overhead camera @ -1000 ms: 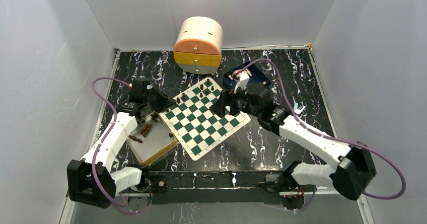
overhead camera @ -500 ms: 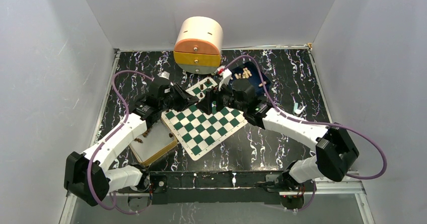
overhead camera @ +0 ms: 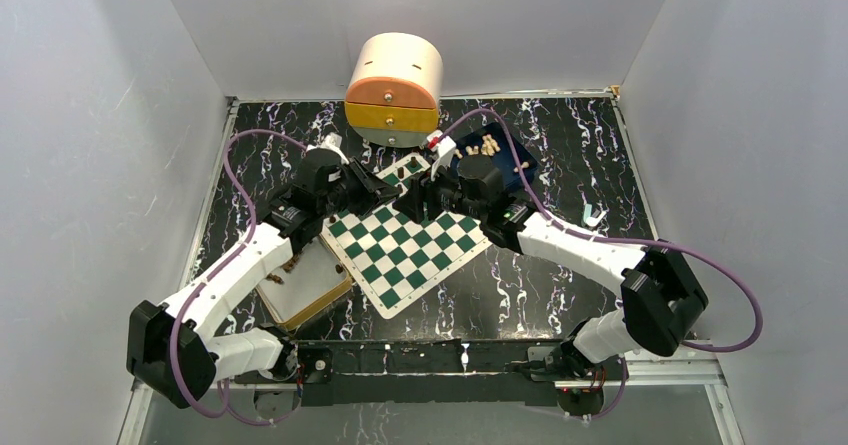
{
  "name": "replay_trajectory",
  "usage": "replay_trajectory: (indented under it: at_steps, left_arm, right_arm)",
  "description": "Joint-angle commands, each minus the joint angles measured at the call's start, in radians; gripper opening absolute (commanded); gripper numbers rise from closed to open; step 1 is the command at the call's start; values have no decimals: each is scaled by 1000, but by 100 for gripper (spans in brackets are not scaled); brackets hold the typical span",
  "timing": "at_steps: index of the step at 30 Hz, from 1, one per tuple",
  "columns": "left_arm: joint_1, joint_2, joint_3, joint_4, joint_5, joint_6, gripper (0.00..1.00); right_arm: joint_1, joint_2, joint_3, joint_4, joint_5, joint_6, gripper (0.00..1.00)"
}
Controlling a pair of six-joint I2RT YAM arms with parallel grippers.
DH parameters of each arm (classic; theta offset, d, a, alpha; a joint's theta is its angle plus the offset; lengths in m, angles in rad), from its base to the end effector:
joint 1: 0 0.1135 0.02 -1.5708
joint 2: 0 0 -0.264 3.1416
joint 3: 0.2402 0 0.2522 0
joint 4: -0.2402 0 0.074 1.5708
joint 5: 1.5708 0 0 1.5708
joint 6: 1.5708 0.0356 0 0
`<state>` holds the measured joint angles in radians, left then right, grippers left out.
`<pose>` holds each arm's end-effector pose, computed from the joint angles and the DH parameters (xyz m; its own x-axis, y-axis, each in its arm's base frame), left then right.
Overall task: Set up the chess pieces on the board
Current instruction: Place the chess piece on the chessboard.
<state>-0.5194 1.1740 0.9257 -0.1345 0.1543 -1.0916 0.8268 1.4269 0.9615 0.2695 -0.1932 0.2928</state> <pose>0.2329 -0.1395 0.3142 -0.6946 -0.6129 -0.3768 -0.0045 0.5274 -0.8496 0.2217 0.2510 0.2973 -0.3714 0.0147 -0.9283 -0.7754 0.5450 0.3189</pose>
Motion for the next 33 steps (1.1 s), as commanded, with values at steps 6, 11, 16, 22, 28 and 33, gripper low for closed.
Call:
replay_trajectory:
  at_steps: [6, 11, 16, 22, 28, 33]
  left_arm:
    - [-5, -29, 56, 27, 90, 150, 7]
    - [-5, -33, 65, 29, 181, 246, 7]
    - [-5, -24, 103, -25, 249, 329, 7]
    - [-5, 35, 184, -123, 367, 412, 6]
    - [-5, 81, 233, -199, 456, 452, 4]
    - [-5, 121, 281, -298, 488, 517, 7]
  right_arm:
    - [6, -38, -4, 88, -20, -109, 33]
    - [6, -69, -44, 116, -72, -183, 21]
    - [6, -99, -91, 136, -105, -246, 20]
    - [6, -136, -139, 167, -128, -289, 19]
    - [6, -163, -168, 169, -142, -335, 20]
    - [6, -177, -184, 163, -136, -358, 18]
